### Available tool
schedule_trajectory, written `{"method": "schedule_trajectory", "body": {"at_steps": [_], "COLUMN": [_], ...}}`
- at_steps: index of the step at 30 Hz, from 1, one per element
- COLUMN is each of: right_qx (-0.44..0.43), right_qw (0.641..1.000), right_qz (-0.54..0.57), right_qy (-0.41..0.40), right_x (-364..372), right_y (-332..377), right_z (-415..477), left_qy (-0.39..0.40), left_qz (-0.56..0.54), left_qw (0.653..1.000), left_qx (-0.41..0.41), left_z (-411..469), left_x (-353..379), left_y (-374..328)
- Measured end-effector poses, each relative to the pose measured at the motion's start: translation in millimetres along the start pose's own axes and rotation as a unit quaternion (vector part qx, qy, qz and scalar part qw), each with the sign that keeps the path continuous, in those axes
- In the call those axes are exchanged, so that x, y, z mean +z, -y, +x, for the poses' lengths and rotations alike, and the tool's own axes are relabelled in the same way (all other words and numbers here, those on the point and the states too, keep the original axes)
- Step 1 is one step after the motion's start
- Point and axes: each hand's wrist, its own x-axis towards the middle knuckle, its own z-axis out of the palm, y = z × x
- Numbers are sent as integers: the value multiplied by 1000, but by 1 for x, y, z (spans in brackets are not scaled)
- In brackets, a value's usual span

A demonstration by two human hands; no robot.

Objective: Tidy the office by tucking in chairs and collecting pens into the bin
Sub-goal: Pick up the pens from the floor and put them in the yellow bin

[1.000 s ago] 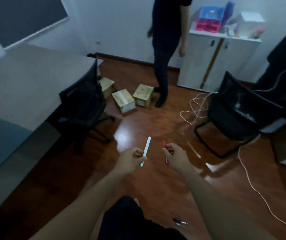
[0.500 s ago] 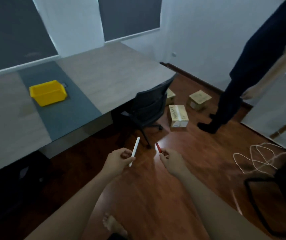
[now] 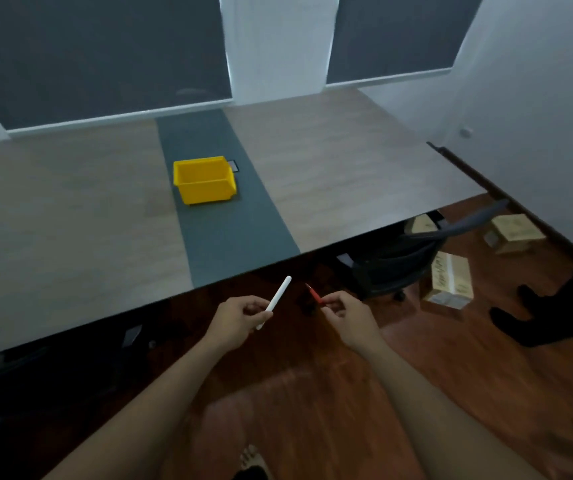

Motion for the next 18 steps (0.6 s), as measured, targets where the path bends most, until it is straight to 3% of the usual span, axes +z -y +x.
{"method": "schedule_trajectory", "body": {"at_steps": [18], "right_qx": [-81], "right_qw": [993], "right_qz": [6], "right_qy": [88], "right_x": [51], "right_y": [98], "right_z": [280], "left_qy": [-134], "left_qz": [-50], "left_qw": [985], "left_qx": [-99], "left_z": [185], "left_x": [-117], "left_y": [29]}}
